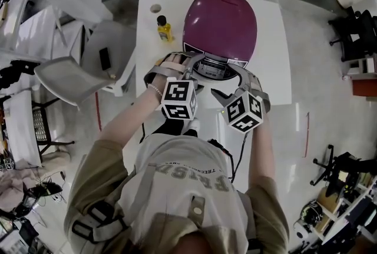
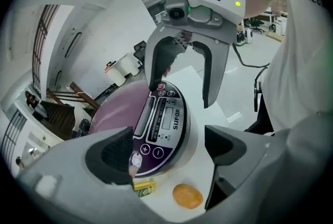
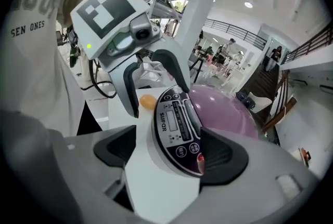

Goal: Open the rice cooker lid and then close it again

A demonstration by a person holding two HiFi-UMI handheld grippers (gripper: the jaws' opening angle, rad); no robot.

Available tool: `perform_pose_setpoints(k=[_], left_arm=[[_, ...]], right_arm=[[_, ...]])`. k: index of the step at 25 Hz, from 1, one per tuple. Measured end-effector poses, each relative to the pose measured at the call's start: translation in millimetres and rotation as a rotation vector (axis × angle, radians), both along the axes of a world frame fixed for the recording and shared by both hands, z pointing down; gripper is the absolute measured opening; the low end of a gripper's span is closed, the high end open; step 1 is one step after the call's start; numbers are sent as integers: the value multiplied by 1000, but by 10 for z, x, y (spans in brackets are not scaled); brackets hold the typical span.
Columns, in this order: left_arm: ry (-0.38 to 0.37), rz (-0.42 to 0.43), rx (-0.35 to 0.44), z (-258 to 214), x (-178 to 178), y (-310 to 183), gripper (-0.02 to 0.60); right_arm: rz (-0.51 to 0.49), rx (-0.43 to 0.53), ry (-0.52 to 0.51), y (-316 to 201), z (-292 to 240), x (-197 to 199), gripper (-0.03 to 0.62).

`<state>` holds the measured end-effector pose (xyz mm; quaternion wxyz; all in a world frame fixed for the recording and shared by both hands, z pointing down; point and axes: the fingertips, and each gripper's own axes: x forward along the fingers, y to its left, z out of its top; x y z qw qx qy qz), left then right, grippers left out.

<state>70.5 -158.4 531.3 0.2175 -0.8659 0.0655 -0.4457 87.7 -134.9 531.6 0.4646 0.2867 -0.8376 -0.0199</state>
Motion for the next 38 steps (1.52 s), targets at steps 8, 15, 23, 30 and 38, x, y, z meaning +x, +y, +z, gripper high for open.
perform_pose_setpoints(k=[8, 15, 23, 30, 38], left_arm=[[-91, 18, -1, 89, 18, -35, 443], [-145, 27, 10, 157, 18, -45, 443], [-184, 29, 32, 202, -4, -85, 440], [-215, 39, 73, 222, -16, -93, 437], [-219, 32, 63, 224, -14, -87, 437]], right_arm=[[-54, -38, 72, -50, 63, -88, 397], [-82, -75, 153, -77, 177, -109, 410], [-93, -76, 188, -84, 200, -100, 410], [-93, -82, 174, -78, 192, -105, 410], [-98, -96, 187, -69, 200, -98, 408]])
